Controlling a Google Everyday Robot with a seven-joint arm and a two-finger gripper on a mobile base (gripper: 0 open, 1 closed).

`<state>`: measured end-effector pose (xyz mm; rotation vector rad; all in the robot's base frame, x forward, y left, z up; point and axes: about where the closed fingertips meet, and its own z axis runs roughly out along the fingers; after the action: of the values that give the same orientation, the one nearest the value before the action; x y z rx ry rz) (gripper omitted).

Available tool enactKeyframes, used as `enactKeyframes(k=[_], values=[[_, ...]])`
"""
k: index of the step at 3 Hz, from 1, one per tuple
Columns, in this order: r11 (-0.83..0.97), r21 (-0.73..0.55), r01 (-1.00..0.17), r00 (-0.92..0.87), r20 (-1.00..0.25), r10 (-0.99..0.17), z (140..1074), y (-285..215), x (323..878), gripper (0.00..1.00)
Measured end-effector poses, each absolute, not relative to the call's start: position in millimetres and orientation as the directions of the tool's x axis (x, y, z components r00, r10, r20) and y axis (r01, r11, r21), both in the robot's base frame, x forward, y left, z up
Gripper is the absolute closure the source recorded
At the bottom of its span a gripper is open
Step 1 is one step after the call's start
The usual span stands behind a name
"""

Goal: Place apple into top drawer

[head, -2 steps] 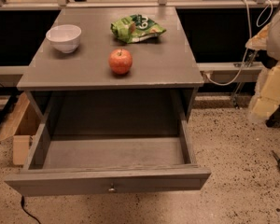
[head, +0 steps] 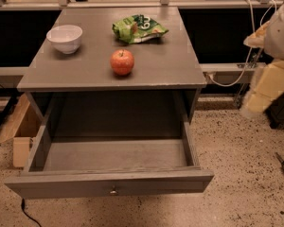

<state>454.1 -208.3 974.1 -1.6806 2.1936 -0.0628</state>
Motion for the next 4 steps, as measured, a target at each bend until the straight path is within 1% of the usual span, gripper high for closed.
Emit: enactKeyframes(k=[1, 2, 3, 4], values=[[0.342, -0.268, -0.901, -0.195, -0.454, -0.87, 964.5, -176.3, 504.9, 0.0], [0.375, -0.263, -0.889, -0.169, -0.573, -0.802, 961.1, -149.8, 539.3, 0.0], [0.377, -0.262, -0.888, -0.168, -0.579, -0.798, 959.9, -147.4, 541.7, 0.0], [0.387, -0.258, -0.885, -0.161, -0.612, -0.775, 953.9, -134.4, 554.5, 0.0]])
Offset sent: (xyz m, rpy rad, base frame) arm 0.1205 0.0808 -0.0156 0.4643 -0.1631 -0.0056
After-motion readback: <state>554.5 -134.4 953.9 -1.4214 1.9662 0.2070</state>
